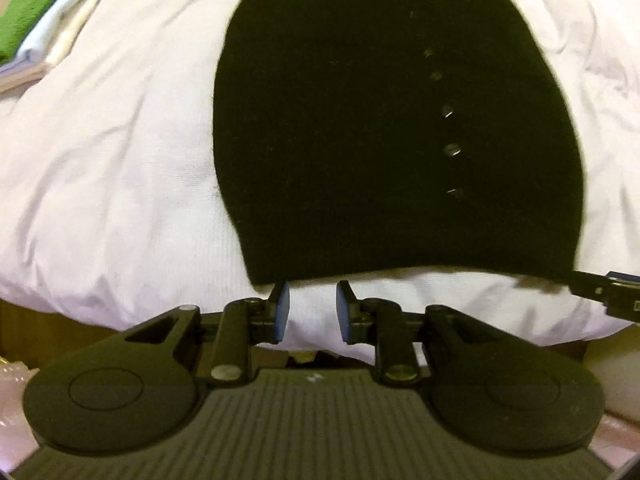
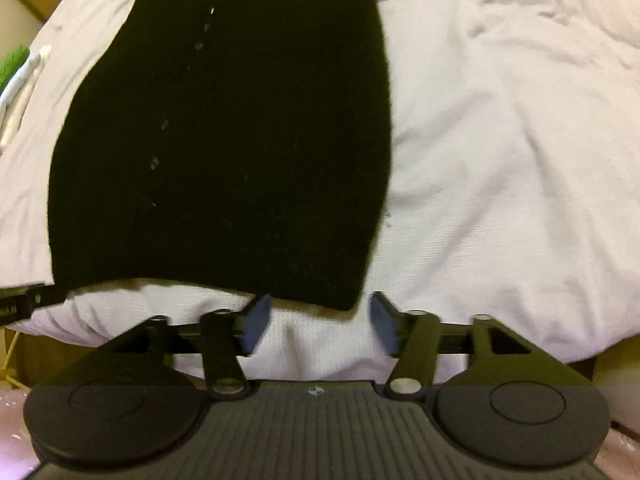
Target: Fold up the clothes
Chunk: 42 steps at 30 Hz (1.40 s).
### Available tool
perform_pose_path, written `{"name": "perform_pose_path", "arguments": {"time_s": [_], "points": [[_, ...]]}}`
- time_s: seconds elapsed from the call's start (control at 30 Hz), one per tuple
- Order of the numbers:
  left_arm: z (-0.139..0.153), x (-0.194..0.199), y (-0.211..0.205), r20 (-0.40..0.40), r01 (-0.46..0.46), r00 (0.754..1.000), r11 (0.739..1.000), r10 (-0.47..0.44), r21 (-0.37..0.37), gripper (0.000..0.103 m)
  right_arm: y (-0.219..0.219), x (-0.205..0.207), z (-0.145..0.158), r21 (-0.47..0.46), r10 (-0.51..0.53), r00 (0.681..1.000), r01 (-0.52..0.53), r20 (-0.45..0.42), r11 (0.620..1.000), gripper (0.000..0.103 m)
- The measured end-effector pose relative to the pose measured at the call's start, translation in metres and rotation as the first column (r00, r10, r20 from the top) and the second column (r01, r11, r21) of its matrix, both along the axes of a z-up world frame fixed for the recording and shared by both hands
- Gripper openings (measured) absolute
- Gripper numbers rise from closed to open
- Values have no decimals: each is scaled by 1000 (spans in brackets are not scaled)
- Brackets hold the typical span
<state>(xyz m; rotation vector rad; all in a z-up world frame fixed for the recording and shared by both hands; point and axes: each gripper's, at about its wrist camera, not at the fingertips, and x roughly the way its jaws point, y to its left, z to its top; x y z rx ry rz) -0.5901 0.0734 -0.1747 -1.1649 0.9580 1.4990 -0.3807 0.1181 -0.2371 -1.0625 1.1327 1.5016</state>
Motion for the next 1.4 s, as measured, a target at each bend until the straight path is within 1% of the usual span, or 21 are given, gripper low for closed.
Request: {"name": "perform_pose_path", "arguments": {"time_s": [0.07,0.13,0.23,0.33,0.4,0.5,0.57,0.67,0.8,0.97,1.23,1.4], "points": [[16,3,-4,-16,-6,1000,1000,6,15,32,-2,6,19,18,-3,1000,3,-7,1000,80],[32,12,-6,-40,-4,999,999,5,39,35,-3,4,38,33,-11,1000,11,-20,999,90],[53,19,-11,-55,-19,998,998,22,63,35,-4,2,60,39,-10,999,12,-43,999,90],[72,24,-20,-54,-36,998,996,41,82,37,-8,-1,77,50,-7,999,9,-31,999,90],[83,27,-29,-56,-45,997,995,49,87,37,-18,-1,86,60,-8,999,10,-32,998,90],[98,26,-18,-46,-45,998,992,50,114,39,-29,3,100,74,-10,999,13,-37,997,90],[101,33,-20,-46,-39,998,991,45,130,41,-34,6,110,90,-8,999,12,-39,996,90],[112,43,-24,-48,-28,998,988,36,151,41,-41,7,119,122,-2,1000,5,-31,993,90],[116,47,-33,-53,-21,998,984,31,174,41,-44,7,127,159,12,999,-6,-36,987,90],[117,50,-38,-62,-13,998,985,24,174,45,-47,8,141,191,32,999,-27,-27,981,90],[120,56,-45,-76,-1,997,985,14,173,46,-49,4,134,168,47,999,-48,10,985,90],[114,58,-42,-85,12,996,988,2,157,48,-49,1,134,162,60,998,-63,23,985,90]]}}
